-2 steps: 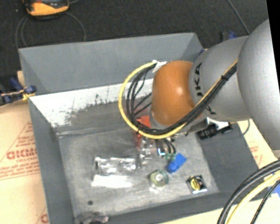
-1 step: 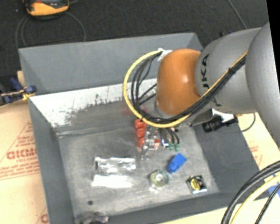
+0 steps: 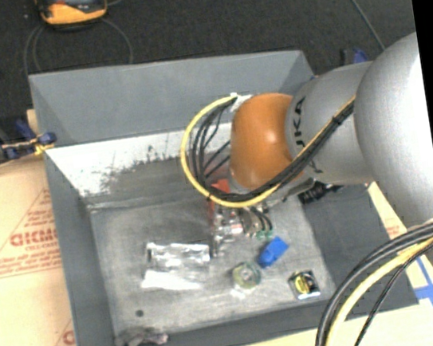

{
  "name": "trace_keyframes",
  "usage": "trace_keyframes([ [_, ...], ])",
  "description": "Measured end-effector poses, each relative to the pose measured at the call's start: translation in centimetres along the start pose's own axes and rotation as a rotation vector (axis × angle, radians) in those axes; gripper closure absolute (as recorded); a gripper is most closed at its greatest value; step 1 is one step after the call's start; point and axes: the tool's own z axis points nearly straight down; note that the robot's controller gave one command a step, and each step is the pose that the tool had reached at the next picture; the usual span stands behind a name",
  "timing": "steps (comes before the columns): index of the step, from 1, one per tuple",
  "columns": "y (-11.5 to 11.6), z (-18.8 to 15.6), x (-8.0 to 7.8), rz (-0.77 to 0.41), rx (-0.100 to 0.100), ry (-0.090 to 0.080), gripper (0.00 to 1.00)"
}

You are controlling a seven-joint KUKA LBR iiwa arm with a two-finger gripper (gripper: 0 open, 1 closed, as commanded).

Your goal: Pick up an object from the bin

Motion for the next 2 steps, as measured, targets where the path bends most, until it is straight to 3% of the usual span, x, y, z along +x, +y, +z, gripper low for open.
trace_keyframes([
  [1,0.14,-12.87,-0.58,0.025,-0.003,-0.013,1.00],
  [2,0.10,-12.37,-0.39,0.023,-0.001,-0.004,0.00],
])
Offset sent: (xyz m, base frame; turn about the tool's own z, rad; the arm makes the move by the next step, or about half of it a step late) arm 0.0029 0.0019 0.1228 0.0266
